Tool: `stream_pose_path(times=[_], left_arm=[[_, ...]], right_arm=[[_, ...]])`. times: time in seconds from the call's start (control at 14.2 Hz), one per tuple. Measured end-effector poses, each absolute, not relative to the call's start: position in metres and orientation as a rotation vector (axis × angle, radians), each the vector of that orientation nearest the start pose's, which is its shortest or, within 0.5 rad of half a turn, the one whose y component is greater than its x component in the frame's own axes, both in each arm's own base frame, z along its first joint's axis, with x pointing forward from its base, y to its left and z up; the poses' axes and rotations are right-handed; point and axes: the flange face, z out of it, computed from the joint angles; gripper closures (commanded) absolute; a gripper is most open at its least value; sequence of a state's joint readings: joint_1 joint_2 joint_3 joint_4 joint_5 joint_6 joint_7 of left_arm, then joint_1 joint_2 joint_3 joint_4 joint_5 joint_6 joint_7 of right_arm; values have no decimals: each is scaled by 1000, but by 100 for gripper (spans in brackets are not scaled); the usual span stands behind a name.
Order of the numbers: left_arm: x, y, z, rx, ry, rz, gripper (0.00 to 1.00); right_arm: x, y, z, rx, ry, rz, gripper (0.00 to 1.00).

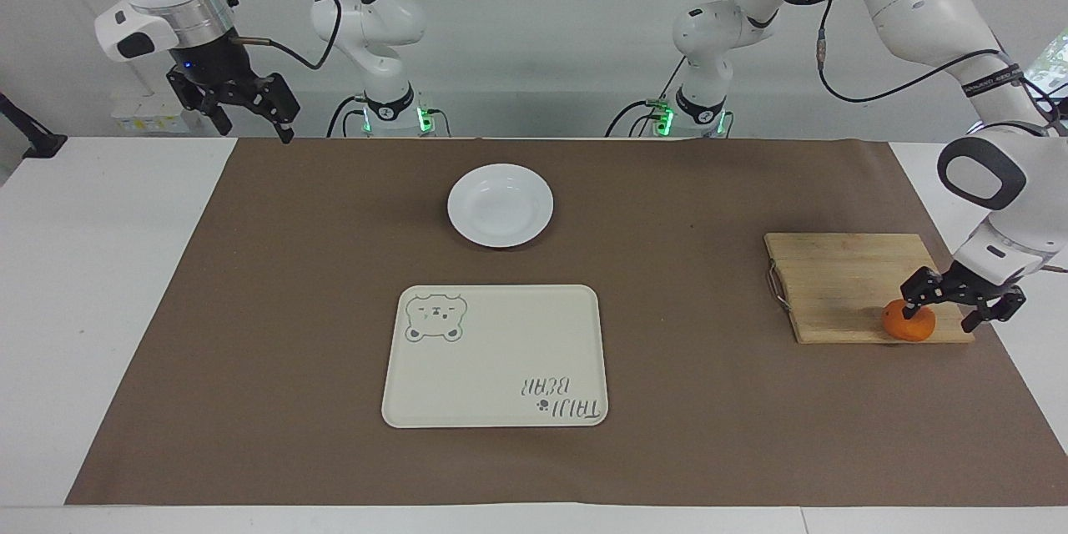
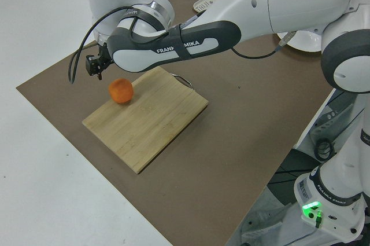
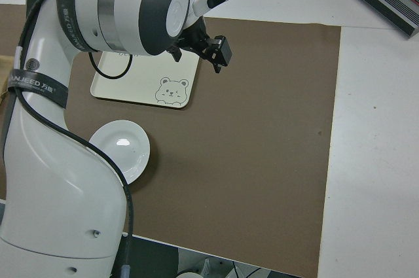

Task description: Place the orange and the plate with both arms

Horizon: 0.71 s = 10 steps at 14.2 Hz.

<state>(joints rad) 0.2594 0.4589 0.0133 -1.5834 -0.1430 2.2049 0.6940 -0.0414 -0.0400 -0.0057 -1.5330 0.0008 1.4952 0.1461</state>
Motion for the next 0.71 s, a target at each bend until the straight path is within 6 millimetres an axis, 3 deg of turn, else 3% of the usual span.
stream_pose_path(times=[0.14,0.42,0.71], left_arm=[[670,181,374,-3106,564,-297,0],[657,191,317,-3081,584,-292,0],[656,192,314,-3079,582,-296,0]], right_arm=[[534,-25,657,-3126,303,-3,0],[534,-25,657,-3126,303,-3,0],[534,-25,657,-3126,303,-3,0]])
